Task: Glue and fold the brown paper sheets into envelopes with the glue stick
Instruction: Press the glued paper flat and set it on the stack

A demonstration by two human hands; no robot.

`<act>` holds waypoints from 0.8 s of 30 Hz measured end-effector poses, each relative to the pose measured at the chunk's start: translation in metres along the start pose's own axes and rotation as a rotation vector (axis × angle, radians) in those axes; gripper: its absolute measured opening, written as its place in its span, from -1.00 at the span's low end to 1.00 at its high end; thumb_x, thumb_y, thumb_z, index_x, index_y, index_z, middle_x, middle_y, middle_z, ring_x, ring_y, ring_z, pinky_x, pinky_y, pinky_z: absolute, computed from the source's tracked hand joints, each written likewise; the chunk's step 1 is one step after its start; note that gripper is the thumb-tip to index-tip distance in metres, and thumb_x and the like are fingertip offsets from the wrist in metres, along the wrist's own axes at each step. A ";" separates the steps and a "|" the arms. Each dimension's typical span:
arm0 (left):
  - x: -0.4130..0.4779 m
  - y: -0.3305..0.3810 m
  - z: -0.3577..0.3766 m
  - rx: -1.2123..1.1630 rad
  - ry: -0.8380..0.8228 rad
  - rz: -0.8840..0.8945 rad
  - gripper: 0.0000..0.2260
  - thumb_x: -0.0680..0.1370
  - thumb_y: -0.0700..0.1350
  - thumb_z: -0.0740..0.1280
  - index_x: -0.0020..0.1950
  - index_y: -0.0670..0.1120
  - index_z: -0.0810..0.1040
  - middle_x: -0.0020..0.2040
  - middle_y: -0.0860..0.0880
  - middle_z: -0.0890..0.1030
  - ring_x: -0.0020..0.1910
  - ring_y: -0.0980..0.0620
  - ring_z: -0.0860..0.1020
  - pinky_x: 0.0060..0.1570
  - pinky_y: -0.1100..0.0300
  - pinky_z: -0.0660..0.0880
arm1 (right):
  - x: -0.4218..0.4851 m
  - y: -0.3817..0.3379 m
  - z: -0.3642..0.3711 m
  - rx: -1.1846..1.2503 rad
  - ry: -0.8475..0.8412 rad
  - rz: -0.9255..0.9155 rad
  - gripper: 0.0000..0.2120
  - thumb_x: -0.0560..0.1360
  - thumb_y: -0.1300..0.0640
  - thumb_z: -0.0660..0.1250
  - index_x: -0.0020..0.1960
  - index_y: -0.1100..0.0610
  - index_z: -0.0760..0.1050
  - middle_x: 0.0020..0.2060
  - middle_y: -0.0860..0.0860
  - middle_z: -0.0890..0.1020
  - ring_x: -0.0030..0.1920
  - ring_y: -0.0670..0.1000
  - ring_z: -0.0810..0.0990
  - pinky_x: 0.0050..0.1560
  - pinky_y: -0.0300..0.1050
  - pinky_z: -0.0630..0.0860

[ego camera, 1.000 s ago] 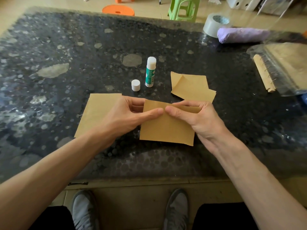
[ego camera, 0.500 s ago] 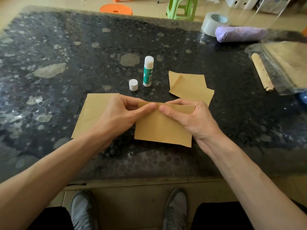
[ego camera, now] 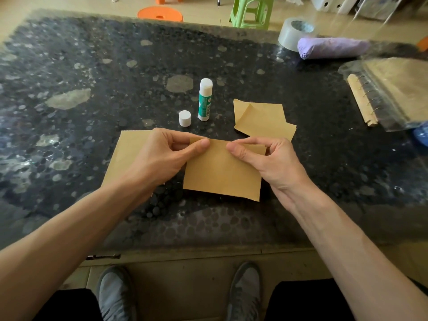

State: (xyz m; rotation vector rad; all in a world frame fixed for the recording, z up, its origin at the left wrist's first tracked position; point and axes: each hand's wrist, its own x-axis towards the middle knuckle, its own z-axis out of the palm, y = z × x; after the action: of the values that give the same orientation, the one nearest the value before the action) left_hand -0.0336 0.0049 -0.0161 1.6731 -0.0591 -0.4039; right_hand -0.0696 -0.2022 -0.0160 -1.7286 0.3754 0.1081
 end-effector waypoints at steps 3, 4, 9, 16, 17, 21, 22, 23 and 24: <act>0.000 0.001 -0.001 0.009 0.012 0.010 -0.88 0.58 -0.06 0.44 0.08 -0.02 0.74 -0.08 0.03 0.77 -0.08 0.12 0.74 -0.16 0.37 0.59 | 0.001 0.001 0.000 -0.006 0.043 -0.019 -0.84 0.37 -0.14 0.58 -0.12 -0.09 0.78 -0.17 -0.27 0.72 -0.10 -0.37 0.57 -0.06 -0.20 0.50; 0.000 0.001 -0.001 0.010 0.016 0.010 -0.87 0.58 -0.06 0.45 0.09 -0.03 0.74 -0.08 0.03 0.77 -0.08 0.12 0.74 -0.17 0.36 0.59 | 0.002 0.001 0.000 -0.004 0.050 -0.021 -0.85 0.38 -0.14 0.58 -0.13 -0.09 0.78 -0.18 -0.28 0.71 -0.12 -0.39 0.56 -0.07 -0.22 0.49; 0.001 0.003 -0.003 0.009 0.045 0.017 -0.90 0.58 -0.09 0.45 0.06 -0.02 0.73 -0.11 0.05 0.77 -0.12 0.14 0.73 -0.24 0.37 0.59 | 0.003 0.000 -0.003 0.042 0.047 0.027 -0.81 0.35 -0.08 0.60 -0.09 -0.03 0.78 -0.15 -0.20 0.75 -0.07 -0.28 0.66 0.03 -0.15 0.57; 0.003 0.002 -0.005 0.015 0.061 0.021 -0.87 0.57 -0.09 0.46 0.08 -0.03 0.74 -0.09 0.01 0.77 -0.07 0.09 0.74 -0.14 0.25 0.67 | 0.002 -0.002 -0.005 0.094 0.038 0.072 -0.72 0.26 -0.13 0.60 -0.09 -0.03 0.79 -0.08 -0.10 0.78 0.12 -0.04 0.69 0.31 0.13 0.59; 0.003 0.003 -0.005 0.012 0.060 0.019 -0.88 0.57 -0.09 0.46 0.08 -0.03 0.74 -0.09 0.01 0.77 -0.07 0.09 0.74 -0.14 0.24 0.67 | 0.003 -0.002 -0.006 0.087 0.043 0.073 -0.72 0.25 -0.13 0.60 -0.09 -0.04 0.79 -0.08 -0.10 0.78 0.14 -0.02 0.68 0.32 0.14 0.58; 0.004 0.002 -0.006 0.020 0.069 0.028 -0.89 0.57 -0.09 0.46 0.07 -0.02 0.74 -0.09 0.02 0.77 -0.07 0.09 0.74 -0.10 0.23 0.68 | 0.002 -0.002 -0.007 0.104 0.048 0.087 -0.71 0.26 -0.11 0.61 -0.08 0.01 0.79 -0.08 -0.08 0.78 0.11 -0.02 0.71 0.31 0.12 0.59; 0.004 0.002 -0.006 0.020 0.068 0.028 -0.89 0.57 -0.09 0.46 0.07 -0.02 0.74 -0.08 0.01 0.77 -0.06 0.09 0.74 -0.09 0.22 0.68 | 0.002 -0.002 -0.008 0.103 0.049 0.091 -0.71 0.27 -0.10 0.61 -0.08 0.03 0.78 -0.09 -0.07 0.78 0.10 -0.03 0.72 0.29 0.11 0.61; 0.004 0.003 -0.007 0.018 0.064 0.027 -0.89 0.57 -0.09 0.46 0.06 -0.01 0.74 -0.08 0.01 0.77 -0.06 0.09 0.74 -0.09 0.22 0.68 | 0.002 -0.002 -0.008 0.097 0.054 0.092 -0.70 0.26 -0.10 0.60 -0.08 0.03 0.78 -0.09 -0.06 0.78 0.08 -0.03 0.72 0.28 0.10 0.61; 0.004 0.003 -0.007 0.017 0.059 0.027 -0.89 0.57 -0.09 0.46 0.06 -0.02 0.74 -0.08 0.01 0.77 -0.06 0.09 0.74 -0.10 0.22 0.68 | 0.002 -0.002 -0.009 0.094 0.059 0.093 -0.70 0.26 -0.10 0.60 -0.08 0.03 0.78 -0.10 -0.06 0.78 0.08 -0.03 0.73 0.28 0.09 0.61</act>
State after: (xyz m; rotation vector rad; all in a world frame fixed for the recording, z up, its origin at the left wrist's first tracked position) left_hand -0.0268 0.0104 -0.0136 1.6987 -0.0414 -0.3339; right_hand -0.0686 -0.2107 -0.0125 -1.6248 0.4965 0.1054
